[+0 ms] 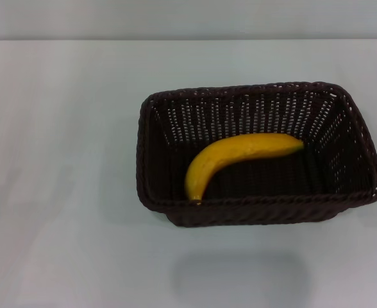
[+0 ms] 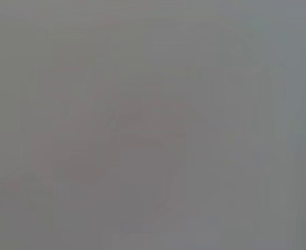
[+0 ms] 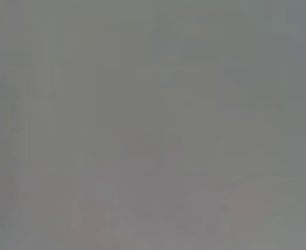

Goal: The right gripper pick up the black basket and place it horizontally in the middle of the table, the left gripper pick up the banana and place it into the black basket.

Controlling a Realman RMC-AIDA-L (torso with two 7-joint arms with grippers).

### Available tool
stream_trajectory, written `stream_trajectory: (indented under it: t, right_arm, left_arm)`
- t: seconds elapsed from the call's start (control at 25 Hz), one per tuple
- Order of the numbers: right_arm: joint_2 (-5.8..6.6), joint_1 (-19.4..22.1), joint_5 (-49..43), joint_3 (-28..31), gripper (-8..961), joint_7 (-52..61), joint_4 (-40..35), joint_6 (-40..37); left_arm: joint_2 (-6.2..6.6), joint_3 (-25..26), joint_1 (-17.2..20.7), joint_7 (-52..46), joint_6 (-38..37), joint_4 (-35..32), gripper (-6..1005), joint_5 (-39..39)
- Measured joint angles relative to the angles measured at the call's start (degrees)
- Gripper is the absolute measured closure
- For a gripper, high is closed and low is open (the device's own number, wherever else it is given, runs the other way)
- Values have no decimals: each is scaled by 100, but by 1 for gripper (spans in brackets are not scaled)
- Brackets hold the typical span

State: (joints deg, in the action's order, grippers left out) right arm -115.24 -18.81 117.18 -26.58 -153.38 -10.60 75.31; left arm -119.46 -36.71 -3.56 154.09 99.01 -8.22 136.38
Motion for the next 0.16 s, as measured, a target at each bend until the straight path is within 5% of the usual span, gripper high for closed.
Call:
stream_trajectory:
  t: [0.16]
  right_arm:
    - [2, 0, 185, 5, 138, -3, 20, 87]
  left_arm:
    - [1, 15, -118, 94, 34, 148, 124, 190]
